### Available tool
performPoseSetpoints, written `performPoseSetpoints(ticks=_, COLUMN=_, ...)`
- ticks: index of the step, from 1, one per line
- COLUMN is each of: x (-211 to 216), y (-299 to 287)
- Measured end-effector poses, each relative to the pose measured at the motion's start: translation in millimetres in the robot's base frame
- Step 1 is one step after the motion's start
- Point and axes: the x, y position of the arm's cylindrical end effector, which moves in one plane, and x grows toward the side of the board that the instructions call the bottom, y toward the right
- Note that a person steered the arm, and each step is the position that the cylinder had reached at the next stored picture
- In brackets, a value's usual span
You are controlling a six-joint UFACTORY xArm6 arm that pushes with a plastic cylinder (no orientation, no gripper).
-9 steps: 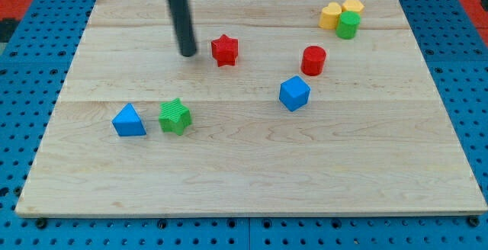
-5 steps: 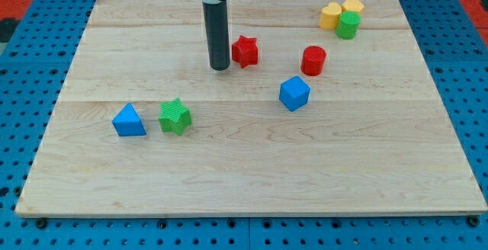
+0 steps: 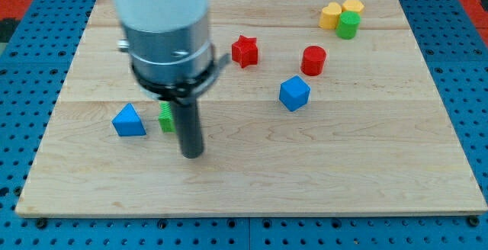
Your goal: Push the green star into the yellow heart
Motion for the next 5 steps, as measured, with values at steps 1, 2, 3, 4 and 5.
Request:
performPoseSetpoints(ticks=1, x=-87, y=9)
performPoseSetpoints(ticks=2, x=-109, y=0)
performPoseSetpoints(ticks=3, x=-55, y=47)
performPoseSetpoints(ticks=4, x=-8, y=16)
performPoseSetpoints(ticks=5, x=-55, y=-25)
